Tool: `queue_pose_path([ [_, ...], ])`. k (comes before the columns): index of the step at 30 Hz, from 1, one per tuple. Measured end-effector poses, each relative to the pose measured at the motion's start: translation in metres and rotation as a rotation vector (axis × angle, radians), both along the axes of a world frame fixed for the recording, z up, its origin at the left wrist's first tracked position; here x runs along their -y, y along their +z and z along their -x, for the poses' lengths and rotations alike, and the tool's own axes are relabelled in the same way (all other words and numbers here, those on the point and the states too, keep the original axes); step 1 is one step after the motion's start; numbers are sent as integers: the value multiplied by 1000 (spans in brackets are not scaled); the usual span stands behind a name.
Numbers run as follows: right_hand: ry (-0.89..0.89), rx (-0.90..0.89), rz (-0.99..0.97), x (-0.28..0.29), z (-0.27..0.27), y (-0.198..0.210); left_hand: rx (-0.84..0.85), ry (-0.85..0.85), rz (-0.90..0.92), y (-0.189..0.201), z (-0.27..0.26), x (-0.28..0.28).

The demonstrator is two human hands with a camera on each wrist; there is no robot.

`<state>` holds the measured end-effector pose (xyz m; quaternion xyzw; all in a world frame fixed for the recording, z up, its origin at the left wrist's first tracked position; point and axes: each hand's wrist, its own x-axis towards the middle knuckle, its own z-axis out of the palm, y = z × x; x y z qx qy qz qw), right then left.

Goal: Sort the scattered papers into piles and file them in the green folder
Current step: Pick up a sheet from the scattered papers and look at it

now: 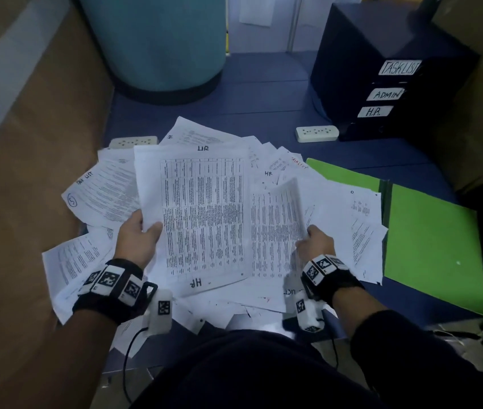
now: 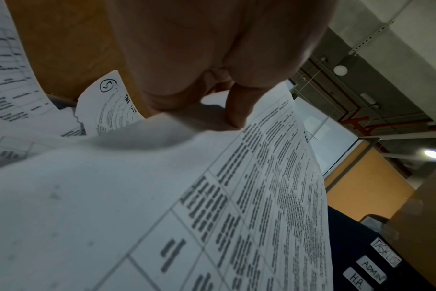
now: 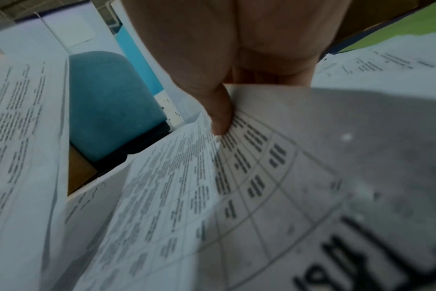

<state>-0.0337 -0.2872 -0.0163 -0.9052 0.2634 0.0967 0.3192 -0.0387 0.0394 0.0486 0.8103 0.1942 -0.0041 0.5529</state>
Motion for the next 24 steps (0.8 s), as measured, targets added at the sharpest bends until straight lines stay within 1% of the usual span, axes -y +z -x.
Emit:
queue_pose_path([
  [4, -51, 166, -72, 16, 1, 15, -13, -43, 64, 5, -4, 15],
  [7, -40, 303, -127, 28, -6, 35, -13, -62, 112, 9, -7, 26],
  [9, -17, 381, -253, 32, -11, 51, -17, -74, 139, 11, -9, 33],
  [11, 41, 425, -430, 29, -14, 68, -32, -77, 175, 10, -12, 42],
  [15, 122, 384, -699, 17, -26, 76, -57, -35, 201, 6, -15, 61],
  [19, 192, 300, -783, 2, -27, 77, -72, -49, 157, 10, -13, 72],
  [22, 186, 233, -904, -2, -25, 74, -79, -23, 115, 6, -10, 69],
  [23, 176, 209, -928, -2, -24, 71, -82, -8, 105, 5, -9, 67],
  [24, 154, 182, -905, 0, -24, 66, -76, 10, 101, 5, -8, 64],
])
